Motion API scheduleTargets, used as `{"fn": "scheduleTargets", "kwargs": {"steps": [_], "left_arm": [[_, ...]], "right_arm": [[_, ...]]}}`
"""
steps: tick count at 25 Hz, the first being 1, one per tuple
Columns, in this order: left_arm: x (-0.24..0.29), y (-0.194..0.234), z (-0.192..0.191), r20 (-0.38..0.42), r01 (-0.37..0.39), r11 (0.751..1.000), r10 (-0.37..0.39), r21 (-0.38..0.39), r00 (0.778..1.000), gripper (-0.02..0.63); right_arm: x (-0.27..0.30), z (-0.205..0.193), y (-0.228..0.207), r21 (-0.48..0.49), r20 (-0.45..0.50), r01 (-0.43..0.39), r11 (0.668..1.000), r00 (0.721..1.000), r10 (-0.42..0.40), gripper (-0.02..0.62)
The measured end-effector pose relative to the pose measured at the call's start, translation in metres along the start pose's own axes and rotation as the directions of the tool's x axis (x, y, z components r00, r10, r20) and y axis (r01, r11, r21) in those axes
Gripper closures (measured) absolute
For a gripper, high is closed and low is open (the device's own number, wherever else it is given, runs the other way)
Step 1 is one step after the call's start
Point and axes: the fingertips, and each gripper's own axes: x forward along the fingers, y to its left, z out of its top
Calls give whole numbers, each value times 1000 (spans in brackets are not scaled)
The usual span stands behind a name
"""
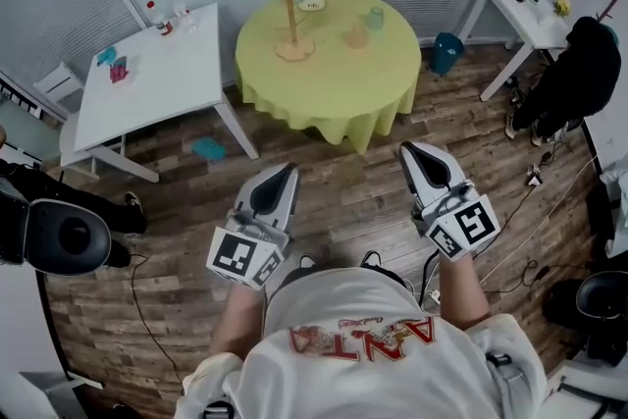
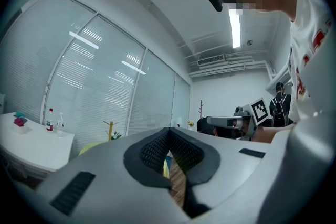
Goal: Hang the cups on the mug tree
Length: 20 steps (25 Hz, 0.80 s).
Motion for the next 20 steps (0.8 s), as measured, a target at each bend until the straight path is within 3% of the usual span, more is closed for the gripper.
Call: {"fn": "scheduleTargets", "kwargs": {"steps": [10, 20], "left_arm": [[-28, 52, -12, -18, 39, 999, -40, -15, 999, 598], [1, 83, -15, -23, 55, 998, -56, -29, 998, 598]], "right_arm": [[46, -19, 43, 7, -27, 45, 999, 999, -45, 595], [85, -30, 20, 41, -51, 31, 999, 998, -29, 595]]}}
